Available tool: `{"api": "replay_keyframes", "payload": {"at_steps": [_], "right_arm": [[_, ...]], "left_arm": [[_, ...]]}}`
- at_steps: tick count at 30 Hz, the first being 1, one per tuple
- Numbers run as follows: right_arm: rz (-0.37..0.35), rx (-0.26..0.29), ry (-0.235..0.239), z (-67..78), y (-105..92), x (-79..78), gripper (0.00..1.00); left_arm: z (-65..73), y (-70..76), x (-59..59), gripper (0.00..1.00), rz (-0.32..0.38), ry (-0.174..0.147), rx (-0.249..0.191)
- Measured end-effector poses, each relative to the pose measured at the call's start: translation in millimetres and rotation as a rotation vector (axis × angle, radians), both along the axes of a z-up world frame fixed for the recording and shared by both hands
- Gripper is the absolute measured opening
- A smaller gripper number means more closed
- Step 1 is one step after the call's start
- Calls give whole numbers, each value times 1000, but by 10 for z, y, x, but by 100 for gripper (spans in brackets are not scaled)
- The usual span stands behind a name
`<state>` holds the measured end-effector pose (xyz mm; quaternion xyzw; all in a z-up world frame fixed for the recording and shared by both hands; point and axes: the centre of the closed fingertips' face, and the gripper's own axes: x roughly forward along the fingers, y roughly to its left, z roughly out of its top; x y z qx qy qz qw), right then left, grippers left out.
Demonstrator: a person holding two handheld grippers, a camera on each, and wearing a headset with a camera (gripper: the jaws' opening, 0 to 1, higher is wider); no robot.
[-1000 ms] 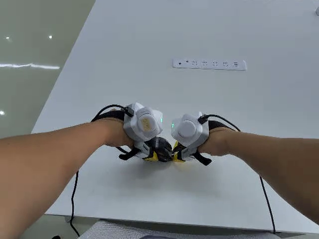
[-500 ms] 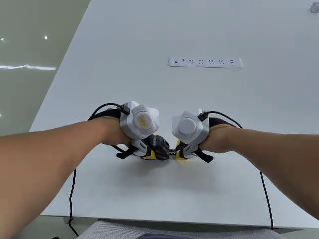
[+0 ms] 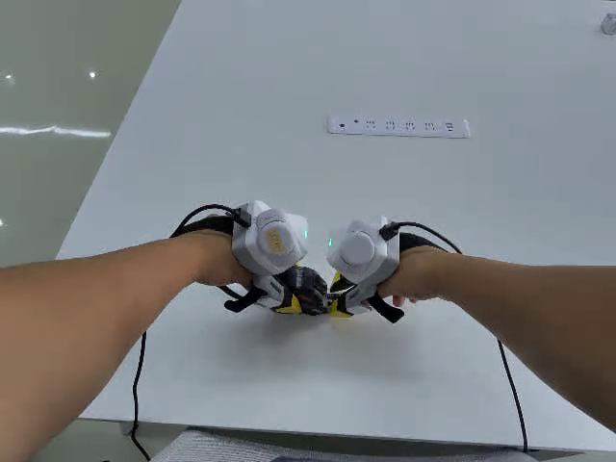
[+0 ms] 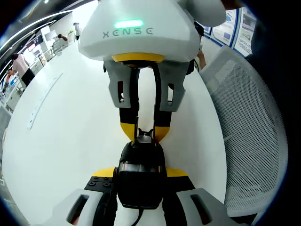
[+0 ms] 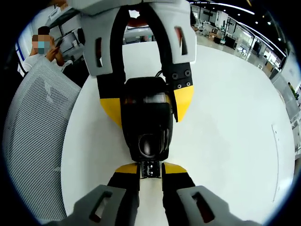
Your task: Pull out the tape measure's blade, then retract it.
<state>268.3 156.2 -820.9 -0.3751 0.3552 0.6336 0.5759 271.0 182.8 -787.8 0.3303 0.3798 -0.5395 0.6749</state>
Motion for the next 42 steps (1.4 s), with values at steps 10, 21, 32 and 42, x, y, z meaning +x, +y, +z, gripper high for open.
{"api": "replay_keyframes", "payload": {"at_steps": [10, 21, 32, 42], "right_arm": [[43, -16, -25, 4, -18, -15, 14], [22, -28, -7, -2, -152, 20, 13], [9, -39, -4, 3, -241, 34, 13], [-1, -50, -4, -3, -316, 50, 13]], "left_arm": [[-6, 12, -5, 34, 0, 7, 8], [-4, 15, 7, 34, 19, 12, 1], [-4, 5, 4, 34, 26, 14, -5], [-1, 0, 10, 34, 31, 15, -4]]}}
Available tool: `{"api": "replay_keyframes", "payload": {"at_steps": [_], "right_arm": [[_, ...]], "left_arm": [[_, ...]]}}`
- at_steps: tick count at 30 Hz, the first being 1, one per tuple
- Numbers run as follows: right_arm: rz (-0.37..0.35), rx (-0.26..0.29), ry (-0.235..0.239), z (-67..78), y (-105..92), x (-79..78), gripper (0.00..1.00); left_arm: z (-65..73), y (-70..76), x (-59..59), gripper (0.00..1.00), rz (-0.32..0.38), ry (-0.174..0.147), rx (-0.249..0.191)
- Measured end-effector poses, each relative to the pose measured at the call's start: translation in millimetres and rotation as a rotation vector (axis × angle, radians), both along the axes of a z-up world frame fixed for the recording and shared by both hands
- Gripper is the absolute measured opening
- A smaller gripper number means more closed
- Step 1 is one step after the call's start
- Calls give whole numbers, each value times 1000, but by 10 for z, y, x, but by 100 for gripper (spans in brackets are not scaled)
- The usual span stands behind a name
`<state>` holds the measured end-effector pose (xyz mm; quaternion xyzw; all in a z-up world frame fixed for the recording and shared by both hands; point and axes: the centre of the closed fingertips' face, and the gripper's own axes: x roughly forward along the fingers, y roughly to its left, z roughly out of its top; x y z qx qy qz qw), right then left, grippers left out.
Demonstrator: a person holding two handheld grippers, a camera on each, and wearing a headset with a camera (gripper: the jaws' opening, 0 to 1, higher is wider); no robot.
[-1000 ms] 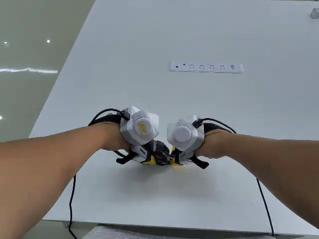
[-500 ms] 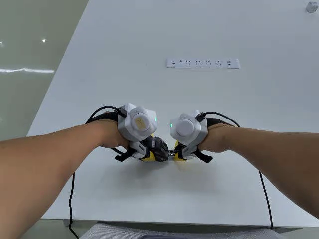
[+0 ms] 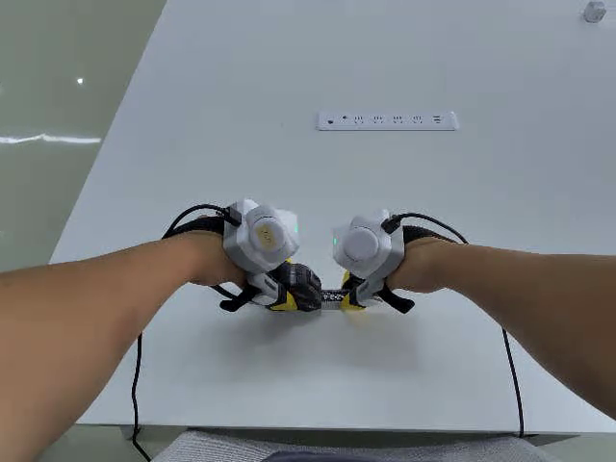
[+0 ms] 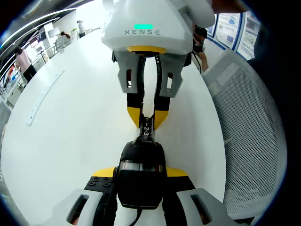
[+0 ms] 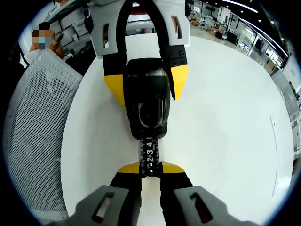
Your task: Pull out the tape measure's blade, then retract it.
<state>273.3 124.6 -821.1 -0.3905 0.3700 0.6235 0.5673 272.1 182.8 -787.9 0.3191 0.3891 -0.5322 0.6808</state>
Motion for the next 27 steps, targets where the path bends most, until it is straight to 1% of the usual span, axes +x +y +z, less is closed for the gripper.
{"api": "replay_keyframes", "payload": {"at_steps": [6, 18, 27], "right_arm": [[4, -10, -6, -1, -55, 6, 13], [0, -27, -1, -3, -132, 11, 13], [5, -34, -2, -7, -156, 17, 13]], "left_arm": [[5, -2, -5, 34, 3, -1, -1], [0, -3, -8, 34, 5, -2, -1], [-6, -8, -5, 34, 12, 0, -5]]}}
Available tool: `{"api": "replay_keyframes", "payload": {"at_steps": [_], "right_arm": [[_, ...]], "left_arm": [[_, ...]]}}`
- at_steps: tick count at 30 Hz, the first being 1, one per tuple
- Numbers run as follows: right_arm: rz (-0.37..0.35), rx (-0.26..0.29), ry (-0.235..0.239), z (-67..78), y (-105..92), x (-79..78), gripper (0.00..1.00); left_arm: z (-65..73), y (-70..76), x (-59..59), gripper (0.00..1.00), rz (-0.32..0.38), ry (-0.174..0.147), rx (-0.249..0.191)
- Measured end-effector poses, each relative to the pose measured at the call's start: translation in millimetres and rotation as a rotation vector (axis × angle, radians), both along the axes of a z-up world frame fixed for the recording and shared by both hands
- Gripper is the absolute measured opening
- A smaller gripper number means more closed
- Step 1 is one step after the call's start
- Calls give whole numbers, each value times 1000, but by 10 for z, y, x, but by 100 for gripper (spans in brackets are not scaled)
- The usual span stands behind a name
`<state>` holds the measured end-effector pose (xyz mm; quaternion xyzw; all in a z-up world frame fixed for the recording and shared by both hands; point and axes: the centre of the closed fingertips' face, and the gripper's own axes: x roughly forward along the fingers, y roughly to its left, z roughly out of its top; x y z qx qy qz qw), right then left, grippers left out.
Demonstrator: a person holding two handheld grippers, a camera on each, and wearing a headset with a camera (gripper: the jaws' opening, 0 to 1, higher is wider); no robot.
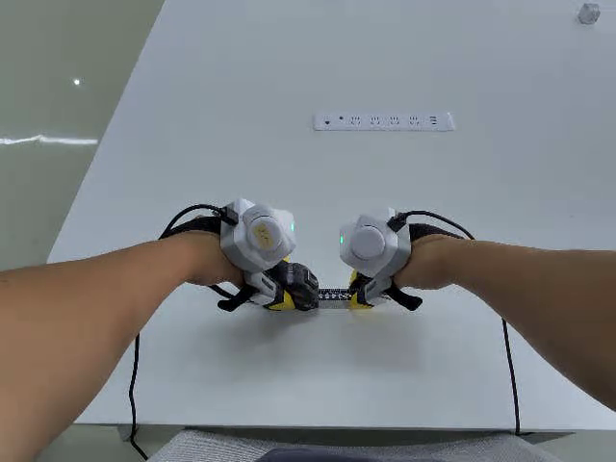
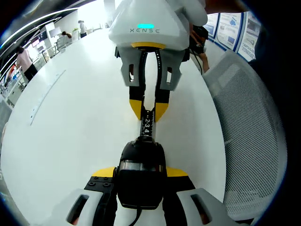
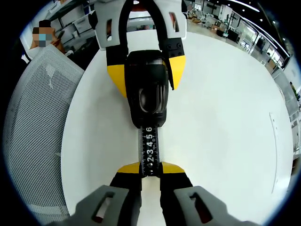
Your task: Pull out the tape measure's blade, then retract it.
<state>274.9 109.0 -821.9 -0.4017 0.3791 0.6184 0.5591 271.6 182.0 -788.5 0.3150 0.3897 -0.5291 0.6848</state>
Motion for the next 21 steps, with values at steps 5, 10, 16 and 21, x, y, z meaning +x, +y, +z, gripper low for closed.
{"api": "replay_keyframes", "payload": {"at_steps": [5, 10, 16, 21], "right_arm": [[0, -10, -1, -2, -5, 5, 13], [-3, -17, -3, -2, -26, 5, 13], [-8, -26, -1, 0, -60, 13, 13], [-9, -41, -1, 1, -94, 15, 13]], "left_arm": [[-3, 1, 4, 34, 1, -1, 0], [-5, 5, 6, 34, 5, -1, -2], [-4, 9, 5, 34, 5, -2, -2], [-3, 12, 1, 34, 3, -1, -1]]}}
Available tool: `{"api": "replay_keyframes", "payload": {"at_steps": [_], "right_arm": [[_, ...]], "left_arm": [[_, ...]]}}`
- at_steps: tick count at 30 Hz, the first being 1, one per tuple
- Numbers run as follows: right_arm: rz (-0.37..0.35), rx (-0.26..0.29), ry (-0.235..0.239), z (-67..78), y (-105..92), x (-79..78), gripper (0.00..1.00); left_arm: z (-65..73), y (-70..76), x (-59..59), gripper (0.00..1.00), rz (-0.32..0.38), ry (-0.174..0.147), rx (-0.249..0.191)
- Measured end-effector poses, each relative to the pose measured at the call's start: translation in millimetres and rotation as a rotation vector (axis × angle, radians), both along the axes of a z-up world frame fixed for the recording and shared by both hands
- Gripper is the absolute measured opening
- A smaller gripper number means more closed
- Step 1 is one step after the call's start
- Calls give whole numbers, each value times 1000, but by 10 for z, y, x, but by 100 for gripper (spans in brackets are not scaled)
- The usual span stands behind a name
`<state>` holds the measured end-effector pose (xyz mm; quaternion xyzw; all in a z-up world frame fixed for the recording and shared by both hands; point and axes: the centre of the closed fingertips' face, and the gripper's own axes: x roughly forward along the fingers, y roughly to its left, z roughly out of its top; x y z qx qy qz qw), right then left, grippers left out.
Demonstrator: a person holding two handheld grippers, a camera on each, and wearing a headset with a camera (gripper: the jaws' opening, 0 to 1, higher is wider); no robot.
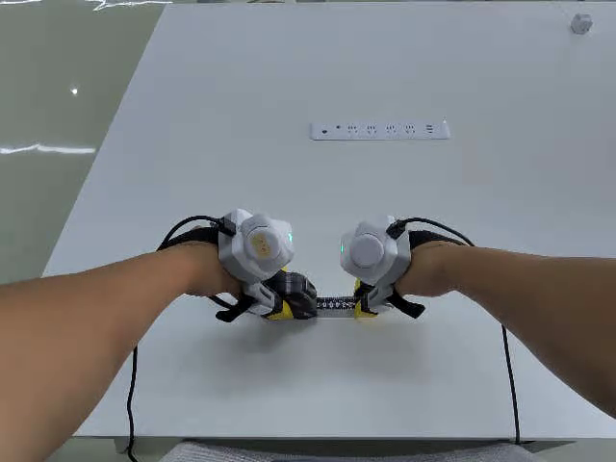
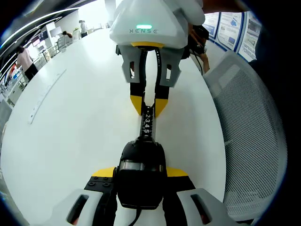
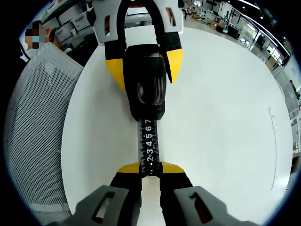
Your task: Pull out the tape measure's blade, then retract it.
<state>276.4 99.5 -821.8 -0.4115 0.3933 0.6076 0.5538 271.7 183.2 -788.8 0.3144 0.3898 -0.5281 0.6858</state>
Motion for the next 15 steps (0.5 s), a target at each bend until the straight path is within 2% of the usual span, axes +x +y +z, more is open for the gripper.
{"api": "replay_keyframes", "payload": {"at_steps": [15], "right_arm": [[-16, -47, -3, -10, -96, 26, 12]], "left_arm": [[-2, -2, 1, 34, 10, -1, -5]]}}
